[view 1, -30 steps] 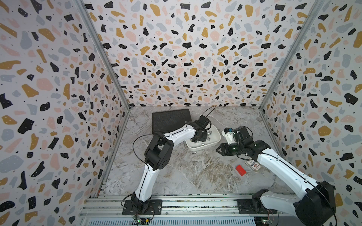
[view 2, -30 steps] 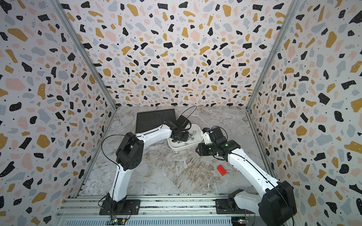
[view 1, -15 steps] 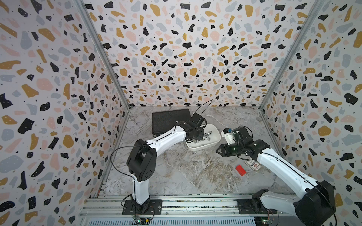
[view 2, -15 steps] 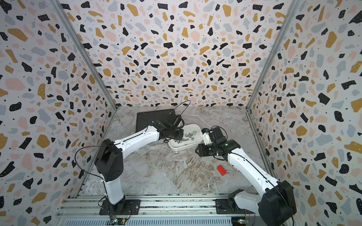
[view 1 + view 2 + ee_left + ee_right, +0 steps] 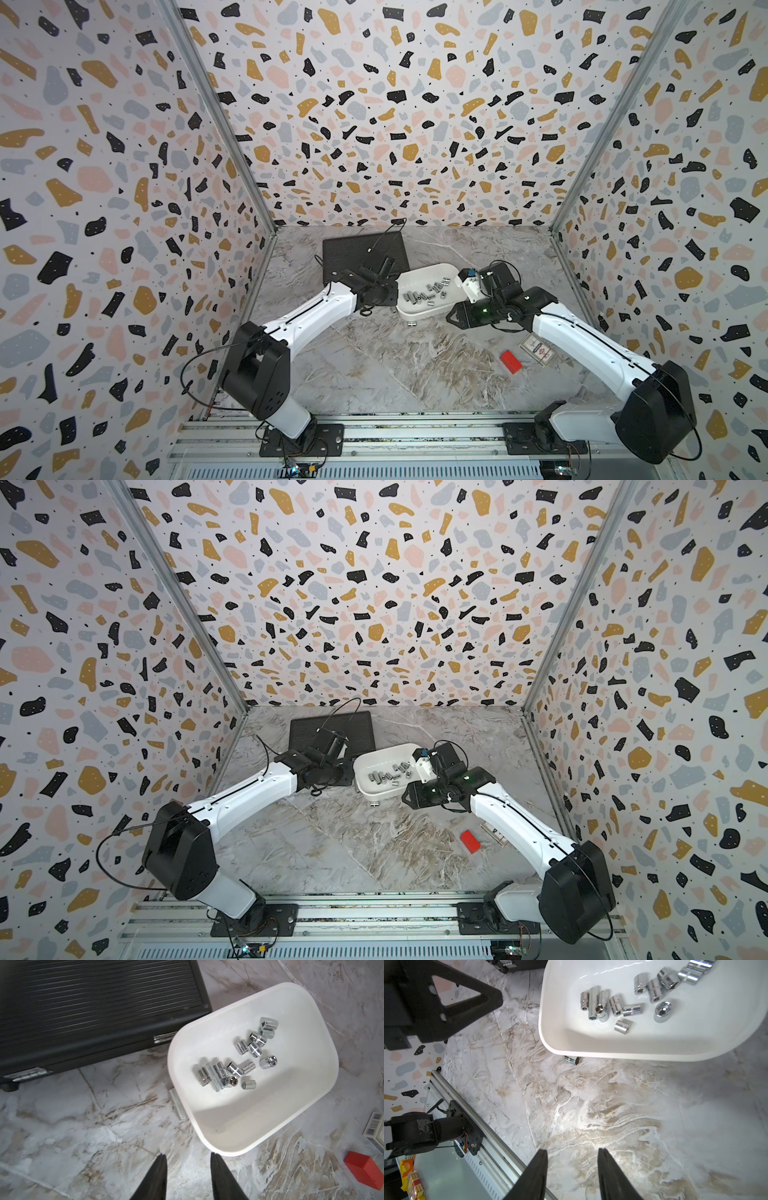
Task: Put the socket on the desktop into the storage box
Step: Place the socket head in the storage box, then adjust the storage box at the center of the board.
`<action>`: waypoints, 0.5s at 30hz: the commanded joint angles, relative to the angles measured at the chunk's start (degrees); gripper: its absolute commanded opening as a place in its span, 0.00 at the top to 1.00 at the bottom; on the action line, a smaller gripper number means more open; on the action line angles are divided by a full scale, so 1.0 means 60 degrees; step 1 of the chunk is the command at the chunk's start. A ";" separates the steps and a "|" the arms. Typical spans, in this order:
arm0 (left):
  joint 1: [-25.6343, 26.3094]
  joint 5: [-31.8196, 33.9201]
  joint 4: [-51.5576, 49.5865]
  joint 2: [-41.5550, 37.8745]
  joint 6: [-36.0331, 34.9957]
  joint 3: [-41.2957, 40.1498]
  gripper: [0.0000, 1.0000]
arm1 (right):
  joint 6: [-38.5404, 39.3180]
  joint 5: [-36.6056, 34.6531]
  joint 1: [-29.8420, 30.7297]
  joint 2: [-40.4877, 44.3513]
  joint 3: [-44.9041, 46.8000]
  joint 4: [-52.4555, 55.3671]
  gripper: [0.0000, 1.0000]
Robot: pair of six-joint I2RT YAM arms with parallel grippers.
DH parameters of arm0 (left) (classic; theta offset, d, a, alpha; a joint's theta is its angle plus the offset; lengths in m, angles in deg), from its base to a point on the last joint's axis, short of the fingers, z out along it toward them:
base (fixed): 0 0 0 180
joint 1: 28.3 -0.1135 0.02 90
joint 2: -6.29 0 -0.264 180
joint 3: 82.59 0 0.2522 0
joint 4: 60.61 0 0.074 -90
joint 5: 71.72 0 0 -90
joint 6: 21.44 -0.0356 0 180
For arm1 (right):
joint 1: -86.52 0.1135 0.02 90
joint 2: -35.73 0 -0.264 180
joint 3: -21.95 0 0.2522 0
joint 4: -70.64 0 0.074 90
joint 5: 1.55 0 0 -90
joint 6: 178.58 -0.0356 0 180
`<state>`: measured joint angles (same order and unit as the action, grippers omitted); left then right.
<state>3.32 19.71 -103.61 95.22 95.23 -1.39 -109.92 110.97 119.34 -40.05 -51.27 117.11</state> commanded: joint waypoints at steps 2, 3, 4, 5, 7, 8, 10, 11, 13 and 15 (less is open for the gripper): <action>-0.0415 0.0071 0.0443 -0.0549 0.0282 -0.0656 0.61 | 0.0254 0.0022 0.0465 -0.0252 -0.0617 -0.0018 0.55; -0.0509 0.0093 0.0476 -0.0625 0.0300 -0.0785 0.61 | 0.0274 0.0022 0.0553 -0.0326 -0.0678 -0.0042 0.55; -0.0566 0.0111 0.0550 -0.0670 0.0313 -0.0919 0.61 | 0.0303 0.0025 0.0619 -0.0381 -0.0708 -0.0032 0.55; -0.0641 0.0116 0.0616 -0.0709 0.0357 -0.1053 0.60 | 0.0313 0.0000 0.0691 -0.0440 -0.0763 -0.0027 0.55; -0.0773 0.0118 0.0840 -0.0734 0.0478 -0.1321 0.60 | 0.0335 -0.0018 0.0797 -0.0516 -0.0841 -0.0002 0.55; -0.0826 0.0079 0.0947 -0.0714 0.0531 -0.1432 0.60 | 0.0339 -0.0005 0.0840 -0.0550 -0.0874 -0.0006 0.55; -0.0880 0.0026 0.1185 -0.0638 0.0601 -0.1579 0.60 | 0.0356 -0.0004 0.0887 -0.0581 -0.0897 -0.0019 0.55; -0.0902 -0.0013 0.1334 -0.0577 0.0662 -0.1640 0.60 | 0.0350 -0.0029 0.0902 -0.0589 -0.0900 -0.0005 0.55; -0.0904 -0.0069 0.1570 -0.0448 0.0729 -0.1702 0.60 | 0.0357 -0.0032 0.0917 -0.0582 -0.0902 0.0012 0.55; -0.0904 -0.0120 0.1805 -0.0315 0.0817 -0.1772 0.59 | 0.0364 -0.0033 0.0910 -0.0581 -0.0886 0.0022 0.55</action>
<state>-1.89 19.60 -97.42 92.44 98.77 -11.27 -108.61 110.93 124.58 -43.81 -54.24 116.92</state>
